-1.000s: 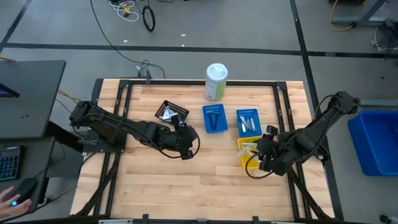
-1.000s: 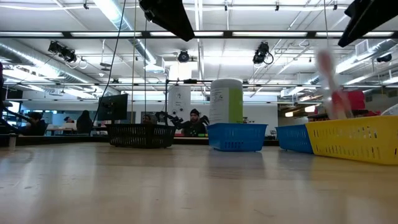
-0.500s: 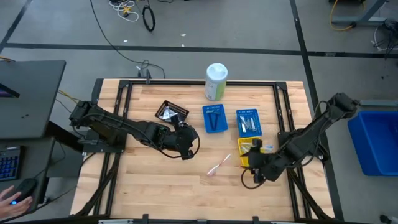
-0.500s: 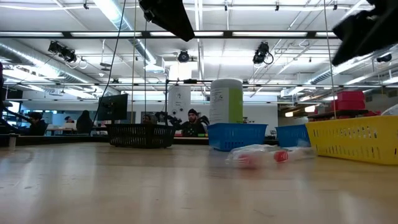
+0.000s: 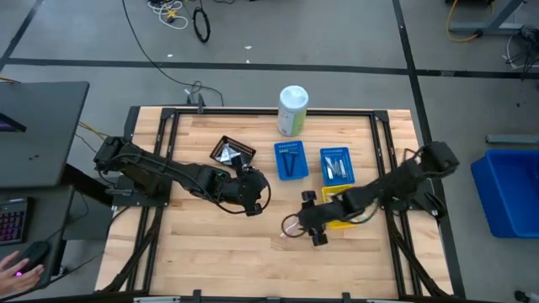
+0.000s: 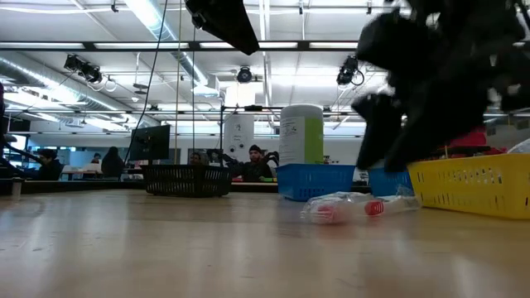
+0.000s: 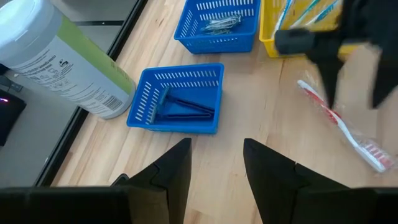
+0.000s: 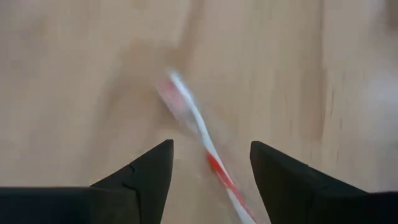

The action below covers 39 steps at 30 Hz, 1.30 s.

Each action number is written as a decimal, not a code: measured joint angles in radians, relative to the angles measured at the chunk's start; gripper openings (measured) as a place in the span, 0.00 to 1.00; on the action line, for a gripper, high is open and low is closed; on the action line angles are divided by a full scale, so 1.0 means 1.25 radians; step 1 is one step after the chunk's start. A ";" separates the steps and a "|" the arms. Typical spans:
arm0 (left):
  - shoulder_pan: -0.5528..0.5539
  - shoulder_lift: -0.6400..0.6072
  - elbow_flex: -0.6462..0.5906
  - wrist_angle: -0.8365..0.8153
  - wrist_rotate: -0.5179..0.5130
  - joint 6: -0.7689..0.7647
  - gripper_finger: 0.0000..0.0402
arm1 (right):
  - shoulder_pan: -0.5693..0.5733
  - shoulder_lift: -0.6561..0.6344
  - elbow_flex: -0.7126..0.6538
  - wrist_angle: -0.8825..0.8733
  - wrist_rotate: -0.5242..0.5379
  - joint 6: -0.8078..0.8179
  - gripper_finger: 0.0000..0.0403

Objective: Pick & Place Travel size toiletries
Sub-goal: Put the orange toothbrush into the yellow basket

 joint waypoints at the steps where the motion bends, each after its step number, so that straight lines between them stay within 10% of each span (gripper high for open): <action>1: 0.000 0.000 0.000 -0.001 0.000 0.000 0.39 | -0.008 0.022 0.007 -0.021 0.000 -0.012 0.54; 9: 0.000 0.000 0.000 -0.001 0.000 0.002 0.39 | -0.043 0.121 0.030 -0.074 -0.006 -0.057 0.46; 21: 0.000 0.000 0.000 -0.001 0.000 0.003 0.39 | -0.051 0.078 0.052 -0.186 -0.053 -0.059 0.05; 32: 0.000 0.000 0.000 -0.006 0.000 0.004 0.39 | -0.049 -0.078 0.388 -0.870 -0.045 0.299 0.08; 39: 0.000 0.000 0.000 -0.007 0.000 0.004 0.39 | -0.029 -0.127 0.428 -0.920 -0.056 0.446 0.08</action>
